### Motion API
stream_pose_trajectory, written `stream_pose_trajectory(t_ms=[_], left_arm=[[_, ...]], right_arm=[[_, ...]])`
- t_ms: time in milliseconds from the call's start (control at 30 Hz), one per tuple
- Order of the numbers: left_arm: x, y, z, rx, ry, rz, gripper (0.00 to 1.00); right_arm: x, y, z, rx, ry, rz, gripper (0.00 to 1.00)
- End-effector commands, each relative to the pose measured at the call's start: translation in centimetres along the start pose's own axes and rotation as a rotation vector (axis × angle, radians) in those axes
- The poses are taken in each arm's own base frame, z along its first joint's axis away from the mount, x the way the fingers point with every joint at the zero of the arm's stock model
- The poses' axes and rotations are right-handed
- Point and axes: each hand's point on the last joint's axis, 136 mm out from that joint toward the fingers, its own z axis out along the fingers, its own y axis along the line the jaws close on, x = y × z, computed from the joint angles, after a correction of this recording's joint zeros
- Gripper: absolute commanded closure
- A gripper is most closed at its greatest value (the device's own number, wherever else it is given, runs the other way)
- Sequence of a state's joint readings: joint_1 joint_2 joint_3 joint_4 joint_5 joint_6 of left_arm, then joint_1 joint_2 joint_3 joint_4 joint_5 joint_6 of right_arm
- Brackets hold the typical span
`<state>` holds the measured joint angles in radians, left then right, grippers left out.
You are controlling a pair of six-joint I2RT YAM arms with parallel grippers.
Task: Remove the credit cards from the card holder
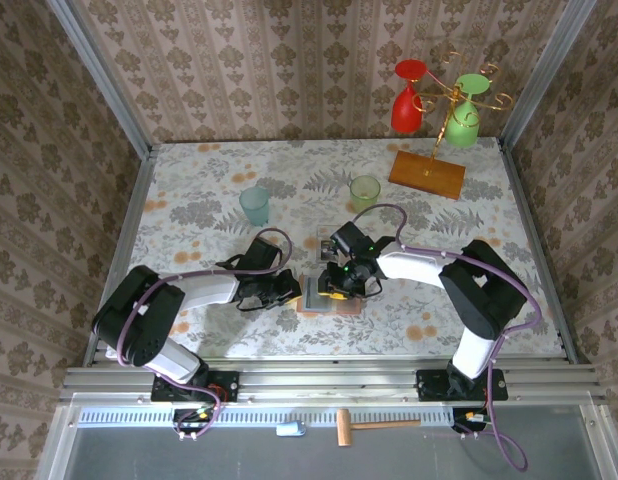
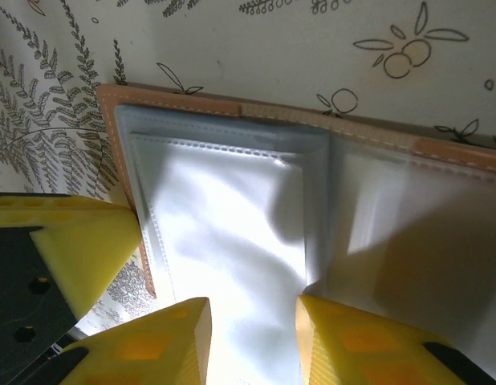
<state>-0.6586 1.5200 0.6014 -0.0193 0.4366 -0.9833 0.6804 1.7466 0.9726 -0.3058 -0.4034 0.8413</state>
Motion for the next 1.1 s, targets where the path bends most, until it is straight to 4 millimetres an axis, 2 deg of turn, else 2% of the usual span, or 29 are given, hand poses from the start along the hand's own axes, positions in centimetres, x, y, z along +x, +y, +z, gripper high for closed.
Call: stream_pose_trajectory(t_ms=[0, 267, 533, 1067], left_arm=[[-0.4, -0.2, -0.9, 0.004, -0.029, -0.003, 0.89], [-1.1, -2.5, -1.9, 0.075, -0.059, 0.012, 0.83], [-1.3, -4.5, -1.4, 0.166, -0.043, 0.012, 0.83], [-0.8, -5.0, 0.6, 0.192, 0.011, 0.000, 0.78]], right_arm=[[-0.3, -0.1, -0.4, -0.010, -0.028, 0.010, 0.67], [-0.4, -0.2, -0.4, -0.027, -0.035, 0.020, 0.67], [-0.4, -0.3, -0.4, -0.041, -0.038, 0.027, 0.67], [-0.3, -0.4, -0.3, -0.056, -0.029, 0.041, 0.68]])
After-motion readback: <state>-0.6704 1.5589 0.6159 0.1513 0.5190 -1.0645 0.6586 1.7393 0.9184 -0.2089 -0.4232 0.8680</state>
